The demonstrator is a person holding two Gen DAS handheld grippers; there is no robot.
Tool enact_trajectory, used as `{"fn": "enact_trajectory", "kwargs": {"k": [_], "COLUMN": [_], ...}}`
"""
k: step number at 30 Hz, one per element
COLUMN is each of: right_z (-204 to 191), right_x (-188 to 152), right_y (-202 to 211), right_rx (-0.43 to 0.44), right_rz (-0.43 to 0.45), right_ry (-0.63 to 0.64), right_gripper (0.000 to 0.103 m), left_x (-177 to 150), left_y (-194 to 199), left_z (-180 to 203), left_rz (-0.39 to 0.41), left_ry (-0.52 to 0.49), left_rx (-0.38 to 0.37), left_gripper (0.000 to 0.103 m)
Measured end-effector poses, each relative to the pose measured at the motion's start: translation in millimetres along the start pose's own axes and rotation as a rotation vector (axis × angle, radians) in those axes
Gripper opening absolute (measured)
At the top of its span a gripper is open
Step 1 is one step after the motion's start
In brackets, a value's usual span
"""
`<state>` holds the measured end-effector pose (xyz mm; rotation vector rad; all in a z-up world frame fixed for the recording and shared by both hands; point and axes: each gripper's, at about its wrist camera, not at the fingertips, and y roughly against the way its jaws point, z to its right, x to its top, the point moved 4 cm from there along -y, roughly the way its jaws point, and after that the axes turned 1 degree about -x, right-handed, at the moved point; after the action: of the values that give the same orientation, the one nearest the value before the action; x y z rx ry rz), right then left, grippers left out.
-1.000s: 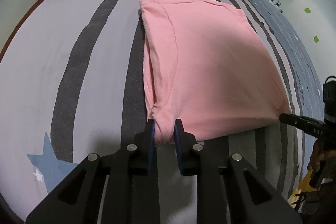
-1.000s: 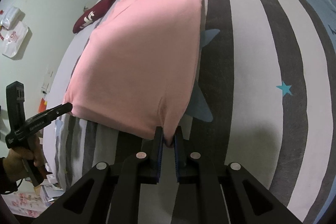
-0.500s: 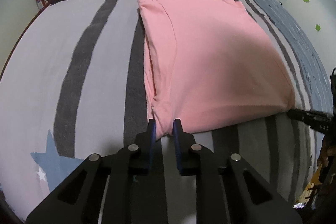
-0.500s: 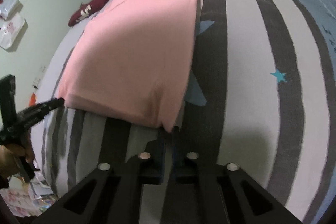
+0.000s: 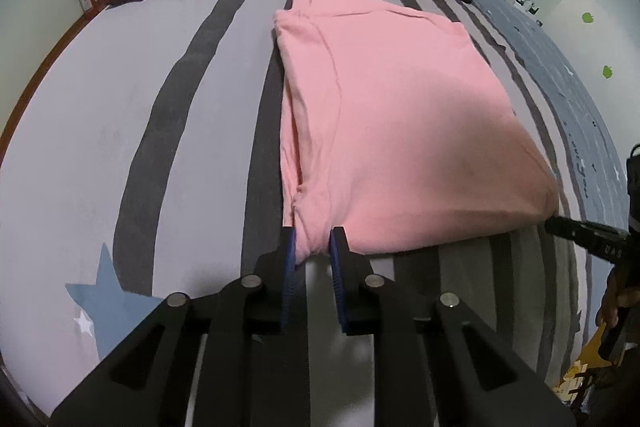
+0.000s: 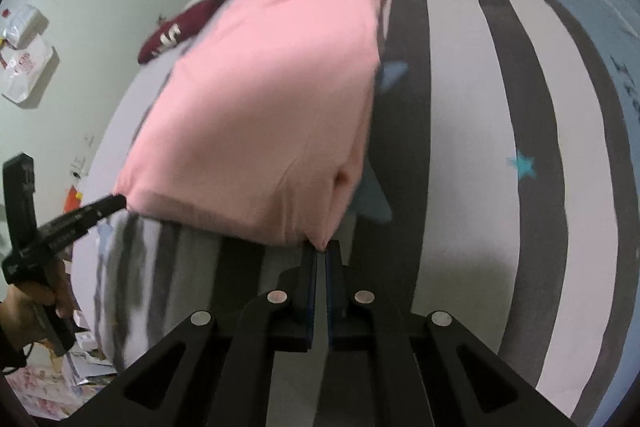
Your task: Fold clothes
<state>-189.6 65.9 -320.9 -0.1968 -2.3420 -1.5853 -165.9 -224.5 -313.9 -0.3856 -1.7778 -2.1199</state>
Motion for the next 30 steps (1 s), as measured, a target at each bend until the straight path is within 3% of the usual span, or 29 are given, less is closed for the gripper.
{"fn": "enact_trajectory", "kwargs": {"k": [4, 7, 14, 22, 23, 25, 27, 30], "right_z": [1.6, -0.5, -2.2, -13.7, -14.2, -14.3, -14.7, -11.6], "right_x": [-5.6, -3.7, 5.1, 16.3, 17.5, 19.5, 21.6, 22.5], "right_y": [2.9, 2.5, 2.8, -3.9, -3.1, -0.1, 2.2, 13.9], "right_rx": [-0.003, -0.009, -0.023, -0.017, -0.016, -0.006, 0.009, 0.014], "right_rz": [0.029, 0.040, 0.064, 0.071, 0.074, 0.078, 0.074, 0.079], "right_ry": [0.007, 0.025, 0.061, 0.058, 0.063, 0.073, 0.077, 0.072], "right_gripper": [0.007, 0.008, 0.009, 0.018, 0.018, 0.017, 0.007, 0.005], "left_x": [-5.2, -6.3, 2.8, 3.9, 2.9, 1.2, 1.1, 0.6], "left_y": [-0.6, -3.3, -8.2, -13.5, -14.4, -15.7, -14.1, -2.5], "left_z": [-2.9, 0.3, -0.1, 10.4, 12.4, 12.5, 11.1, 14.6], "left_rz": [0.003, 0.001, 0.035, 0.022, 0.021, 0.018, 0.017, 0.026], "left_ry": [0.005, -0.028, -0.058, -0.097, -0.104, -0.107, -0.097, -0.106], "left_rx": [0.002, -0.008, 0.010, 0.000, 0.000, 0.013, 0.012, 0.015], "left_gripper": [0.030, 0.033, 0.033, 0.033, 0.032, 0.018, 0.015, 0.013]}}
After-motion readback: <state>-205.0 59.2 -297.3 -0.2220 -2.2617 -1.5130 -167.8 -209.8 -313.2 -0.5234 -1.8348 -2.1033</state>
